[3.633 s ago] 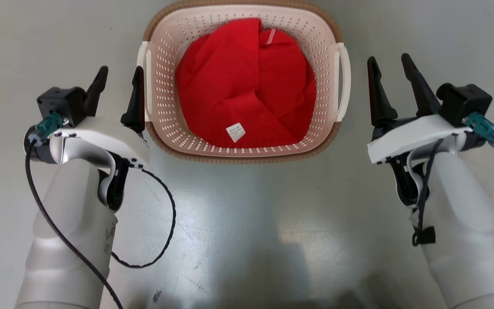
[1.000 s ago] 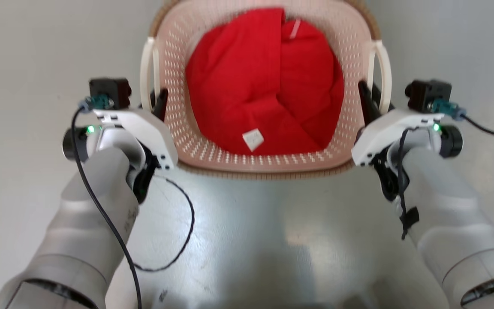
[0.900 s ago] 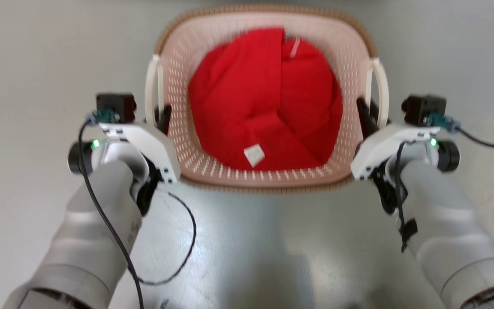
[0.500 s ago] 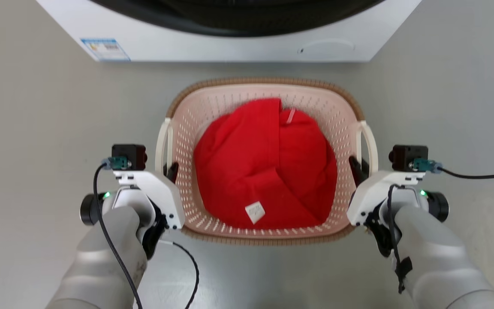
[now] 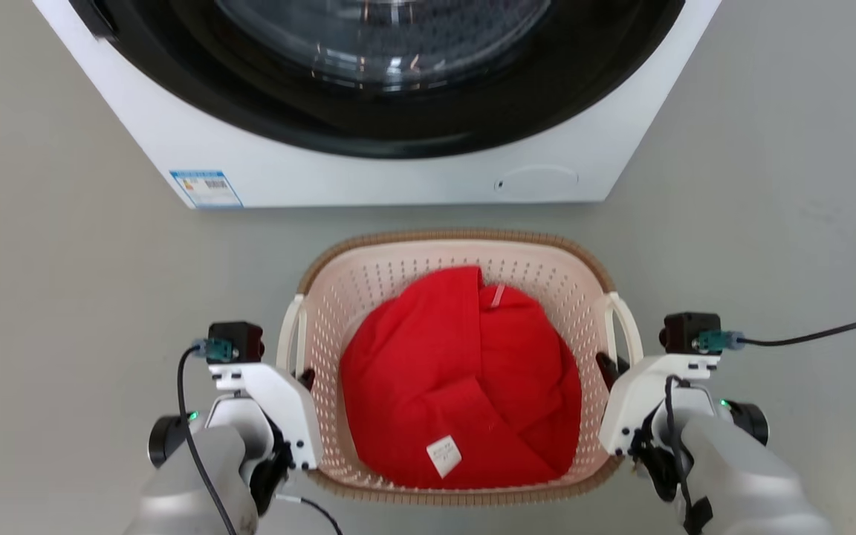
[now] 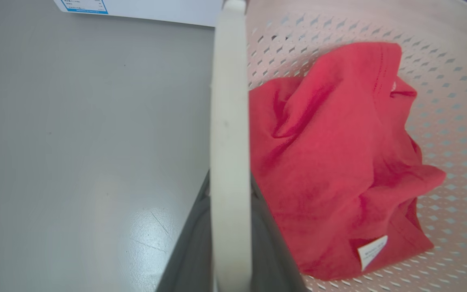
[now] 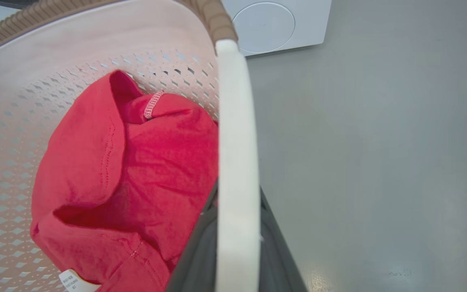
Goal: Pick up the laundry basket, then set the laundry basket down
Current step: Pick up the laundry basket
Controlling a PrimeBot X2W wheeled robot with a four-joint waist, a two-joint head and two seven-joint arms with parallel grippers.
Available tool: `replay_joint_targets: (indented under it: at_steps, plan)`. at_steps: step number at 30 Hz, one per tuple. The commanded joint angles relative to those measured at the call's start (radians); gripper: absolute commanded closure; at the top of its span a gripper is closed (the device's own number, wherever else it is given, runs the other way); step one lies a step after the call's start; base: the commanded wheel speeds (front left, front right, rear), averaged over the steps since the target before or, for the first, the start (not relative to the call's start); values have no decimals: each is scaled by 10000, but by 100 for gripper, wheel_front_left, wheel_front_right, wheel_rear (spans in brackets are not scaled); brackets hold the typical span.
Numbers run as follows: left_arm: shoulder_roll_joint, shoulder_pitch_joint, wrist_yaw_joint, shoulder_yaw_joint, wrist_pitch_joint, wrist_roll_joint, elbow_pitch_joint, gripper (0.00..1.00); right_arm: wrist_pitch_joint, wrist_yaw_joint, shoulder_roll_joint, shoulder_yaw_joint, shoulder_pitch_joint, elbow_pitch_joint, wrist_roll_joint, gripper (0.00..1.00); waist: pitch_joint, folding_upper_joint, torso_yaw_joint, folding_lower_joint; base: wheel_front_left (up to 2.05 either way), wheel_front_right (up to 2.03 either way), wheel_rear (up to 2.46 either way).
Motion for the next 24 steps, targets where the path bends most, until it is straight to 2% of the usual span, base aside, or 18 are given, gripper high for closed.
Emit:
replay_joint_targets:
  at_steps: [1,17,24]
  plan:
    - [464,121,-13,165,20,-132,-33,100,29,73,-92,233,280,-42,155,100,-417,0,-38,0,0,0,0]
    - [264,1258,-10,-99,834,-588,251,100,1148,73,-153,1047,1457,-116,1167,100,-2418,0,-4,0,0,0,0]
    - [149,1574,73,-125,956,-699,337,100,1288,73,-236,1342,1720,-145,1440,100,-2839,0,42,0,0,0,0]
